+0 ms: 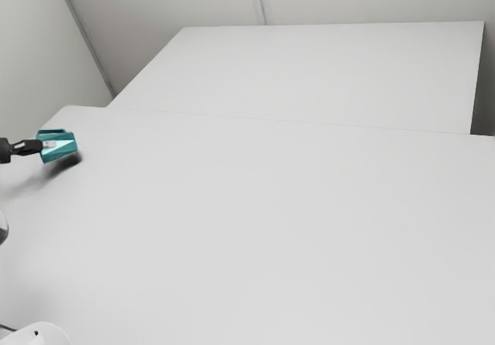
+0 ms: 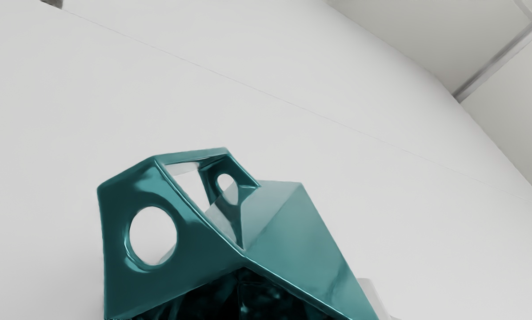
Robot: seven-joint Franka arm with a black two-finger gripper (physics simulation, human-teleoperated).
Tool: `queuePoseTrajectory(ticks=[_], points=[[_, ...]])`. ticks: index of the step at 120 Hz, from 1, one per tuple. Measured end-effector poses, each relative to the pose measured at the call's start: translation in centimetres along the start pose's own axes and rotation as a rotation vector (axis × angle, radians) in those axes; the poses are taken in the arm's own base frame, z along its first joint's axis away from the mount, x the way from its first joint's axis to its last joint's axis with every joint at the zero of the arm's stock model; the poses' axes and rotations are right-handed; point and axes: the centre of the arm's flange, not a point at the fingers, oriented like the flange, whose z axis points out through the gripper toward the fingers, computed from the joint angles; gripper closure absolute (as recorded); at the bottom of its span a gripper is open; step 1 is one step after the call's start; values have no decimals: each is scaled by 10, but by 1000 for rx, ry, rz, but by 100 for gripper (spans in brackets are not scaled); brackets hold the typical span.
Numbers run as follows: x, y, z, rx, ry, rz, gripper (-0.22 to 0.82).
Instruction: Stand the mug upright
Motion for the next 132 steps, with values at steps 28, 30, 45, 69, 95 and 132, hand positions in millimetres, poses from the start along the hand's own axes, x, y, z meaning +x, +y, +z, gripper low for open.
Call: queuePoseTrajectory(ticks=[28, 30, 45, 69, 95, 132], points=[[81, 80, 59, -89, -15, 137, 78], [90, 93, 67, -94, -31, 158, 78], [137, 200, 119, -100, -215, 273, 78], [139, 392, 158, 87, -642, 494, 79], [48, 481, 211, 229, -954, 586, 79], [-25, 499, 267, 371, -1084, 662, 79]])
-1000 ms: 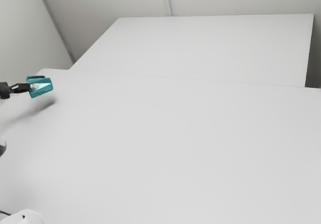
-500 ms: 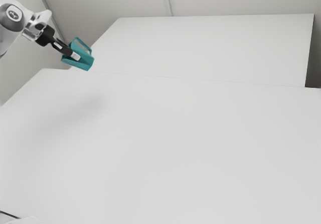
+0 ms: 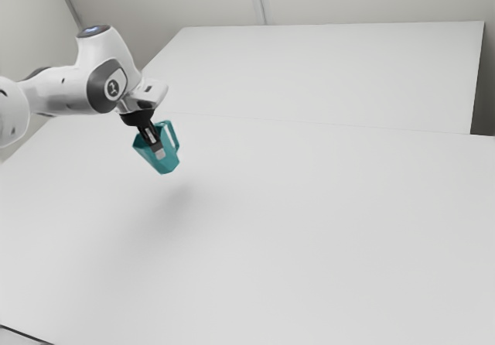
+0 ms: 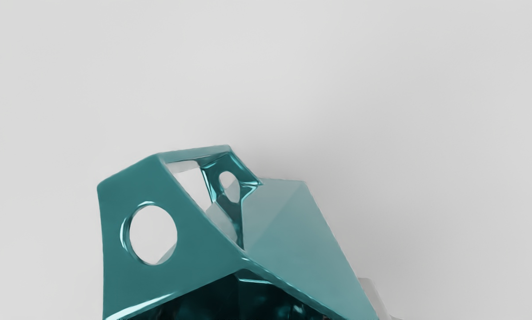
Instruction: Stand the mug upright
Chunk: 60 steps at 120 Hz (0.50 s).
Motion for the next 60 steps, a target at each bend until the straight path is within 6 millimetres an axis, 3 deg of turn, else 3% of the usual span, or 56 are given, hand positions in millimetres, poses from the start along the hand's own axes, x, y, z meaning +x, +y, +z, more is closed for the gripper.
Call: queuePoseTrajectory(ticks=[41, 60], points=[[-61, 15, 52, 52, -53, -117, 78], [-61, 21, 61, 91, -34, -127, 78]])
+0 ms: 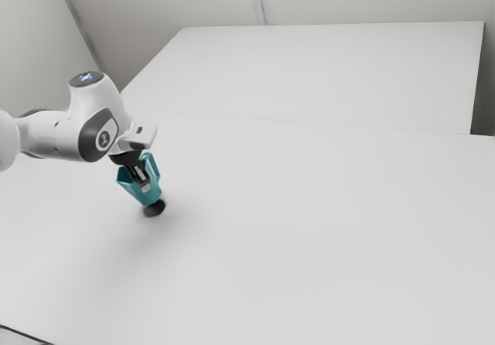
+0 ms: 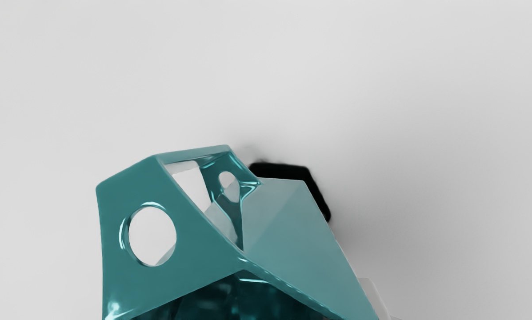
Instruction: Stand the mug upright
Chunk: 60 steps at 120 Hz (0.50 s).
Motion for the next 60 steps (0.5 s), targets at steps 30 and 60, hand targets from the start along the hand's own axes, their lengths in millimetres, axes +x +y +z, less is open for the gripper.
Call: queuePoseTrajectory(ticks=[30, 60], points=[[48, 64, -6, 13, 26, 114, 78], [71, 89, -5, 9, 29, 147, 78]])
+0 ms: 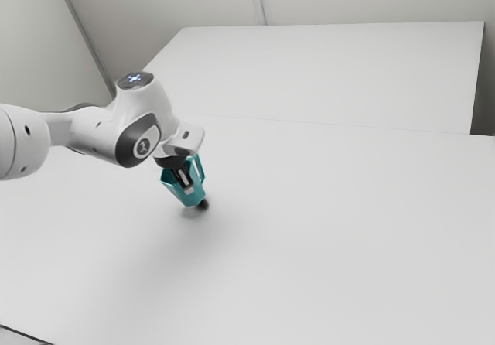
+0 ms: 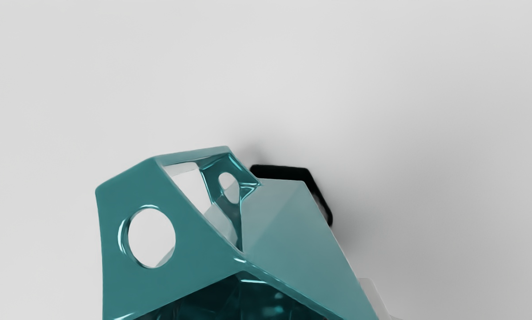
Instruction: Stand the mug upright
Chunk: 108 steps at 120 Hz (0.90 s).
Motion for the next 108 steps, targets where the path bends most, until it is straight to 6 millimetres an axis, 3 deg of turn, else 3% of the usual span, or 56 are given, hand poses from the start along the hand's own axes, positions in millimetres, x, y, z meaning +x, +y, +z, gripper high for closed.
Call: queuePoseTrajectory(ticks=[76, 108], points=[[-3, -5, 12, -13, -20, -53, 75], [-11, -16, 11, -10, -22, -83, 54]])
